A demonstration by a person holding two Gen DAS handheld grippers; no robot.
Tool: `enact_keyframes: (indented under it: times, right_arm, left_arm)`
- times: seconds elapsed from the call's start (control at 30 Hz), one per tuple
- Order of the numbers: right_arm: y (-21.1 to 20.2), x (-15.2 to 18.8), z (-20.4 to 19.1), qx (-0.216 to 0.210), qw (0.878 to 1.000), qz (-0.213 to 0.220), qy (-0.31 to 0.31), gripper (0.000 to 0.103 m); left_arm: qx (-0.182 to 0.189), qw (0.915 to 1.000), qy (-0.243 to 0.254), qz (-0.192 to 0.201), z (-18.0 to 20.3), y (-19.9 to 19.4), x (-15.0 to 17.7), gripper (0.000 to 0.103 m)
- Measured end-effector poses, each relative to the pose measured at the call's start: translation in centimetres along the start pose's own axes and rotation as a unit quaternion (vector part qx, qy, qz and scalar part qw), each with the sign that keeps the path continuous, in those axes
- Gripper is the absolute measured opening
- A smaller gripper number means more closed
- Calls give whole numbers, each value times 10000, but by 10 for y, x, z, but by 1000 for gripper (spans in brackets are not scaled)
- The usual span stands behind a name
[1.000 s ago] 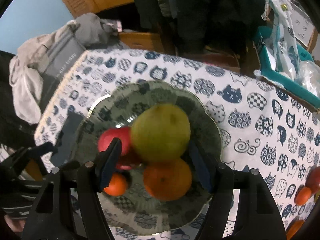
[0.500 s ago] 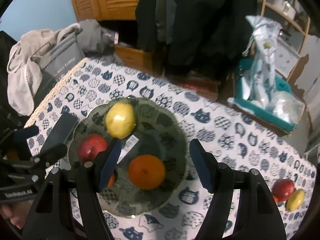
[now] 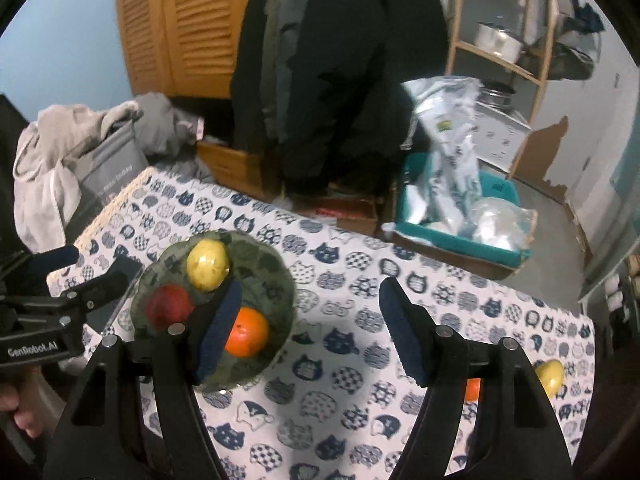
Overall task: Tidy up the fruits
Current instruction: 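Lift both tools away from the bowl and move back over the loose fruits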
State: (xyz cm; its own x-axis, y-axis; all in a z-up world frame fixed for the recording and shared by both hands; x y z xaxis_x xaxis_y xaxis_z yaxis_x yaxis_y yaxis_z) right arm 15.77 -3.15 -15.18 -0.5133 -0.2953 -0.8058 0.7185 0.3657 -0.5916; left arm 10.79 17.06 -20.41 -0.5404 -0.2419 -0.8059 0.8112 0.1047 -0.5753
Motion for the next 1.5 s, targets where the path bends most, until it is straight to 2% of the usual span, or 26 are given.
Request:
enact_keyframes:
  times: [0.27,0.37,0.57,0.87,1.1,1.3,1.5]
  right_arm:
    - [-45,-7,39,281,9989,328,180,72]
    - [-60,-8,53,341,9982,429,249,76]
    - [-87,-8,81,480,9962,614,394,78]
    - [-116,4,125,769,9924,752,602,86]
    - [-130,21,161,1053,9890,714,751,86]
    - [-134,44,192,1299,9862,515,883,87]
    - [-121,79,217,1450,9834,95,1084,87]
  left_arm:
    - [193,9978,244,578,33,-36,-23,91]
    - [259,9960,395,756,49,-48,-29,91]
    - [501,9925,591,946,80,-60,-33,91]
    - [783,9887,818,978,123,-66,-30,95]
    - [949,9855,1037,951,157,-66,-24,98]
    - [1109,9833,1175,842,183,-58,-13,100]
    - [1183,9800,1472,624,213,-38,9,100]
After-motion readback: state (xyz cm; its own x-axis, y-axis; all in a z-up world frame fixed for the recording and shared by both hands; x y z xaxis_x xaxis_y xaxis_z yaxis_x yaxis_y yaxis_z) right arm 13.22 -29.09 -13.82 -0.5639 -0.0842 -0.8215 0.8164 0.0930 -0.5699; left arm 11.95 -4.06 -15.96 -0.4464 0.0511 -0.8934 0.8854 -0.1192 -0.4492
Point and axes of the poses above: each gripper's, at about its wrist camera, not at the fingertips, and y roughly the way its jaws point, z to its right, x to its underside, the point moved 9 cm from there along y, roughly the way its jaws point, and after that the axes turned 15 degrees about z, right-handed, at the moved point
